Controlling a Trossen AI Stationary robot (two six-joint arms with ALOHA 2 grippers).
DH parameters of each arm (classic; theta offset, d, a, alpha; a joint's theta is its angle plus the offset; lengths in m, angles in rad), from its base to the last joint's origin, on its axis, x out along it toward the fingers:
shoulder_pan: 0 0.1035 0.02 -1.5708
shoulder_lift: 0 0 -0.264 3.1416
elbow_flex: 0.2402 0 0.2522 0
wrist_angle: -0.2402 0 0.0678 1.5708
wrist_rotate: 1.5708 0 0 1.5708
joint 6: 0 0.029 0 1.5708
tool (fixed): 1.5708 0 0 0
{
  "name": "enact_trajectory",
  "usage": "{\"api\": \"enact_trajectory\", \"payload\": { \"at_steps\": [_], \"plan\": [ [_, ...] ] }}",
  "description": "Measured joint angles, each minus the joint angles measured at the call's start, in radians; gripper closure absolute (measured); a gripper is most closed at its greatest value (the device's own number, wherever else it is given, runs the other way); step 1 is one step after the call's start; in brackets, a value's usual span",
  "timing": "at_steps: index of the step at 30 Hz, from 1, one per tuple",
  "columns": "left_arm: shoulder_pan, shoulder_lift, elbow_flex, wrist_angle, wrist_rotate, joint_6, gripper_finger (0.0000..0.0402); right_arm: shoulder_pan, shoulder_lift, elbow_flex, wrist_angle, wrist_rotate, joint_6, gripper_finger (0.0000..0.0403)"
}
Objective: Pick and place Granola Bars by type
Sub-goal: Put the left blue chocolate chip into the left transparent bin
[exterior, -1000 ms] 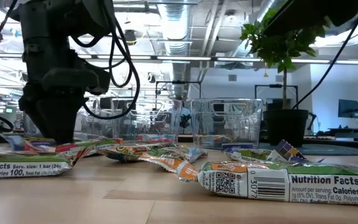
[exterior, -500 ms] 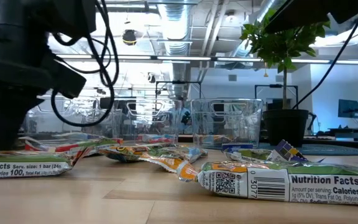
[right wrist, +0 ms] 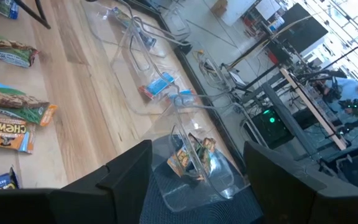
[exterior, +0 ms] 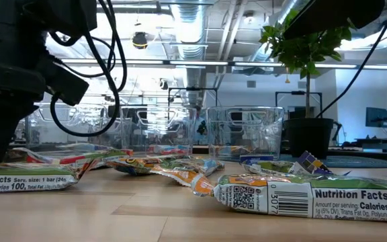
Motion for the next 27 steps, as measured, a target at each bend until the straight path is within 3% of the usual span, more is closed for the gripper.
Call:
{"api": "enact_trajectory", "payload": {
  "at_steps": [9,19,27],
  "plan": [
    [0.0,-0.001,0.001,0.0,0.005,0.001,0.0324,0.0,0.0,0.0,0.0,-0.007,0.0,0.0154],
    [0.0,-0.001,0.012,-0.002,0.018,0.028,0.0329,0.0,0.0,-0.029,0.01,-0.007,0.0,0.0154],
    [-0.001,-0.001,0.167,-0.089,-0.05,0.134,0.0329,0.0,0.0,-0.043,0.01,-0.007,-0.008,0.0154]
  ]
}}
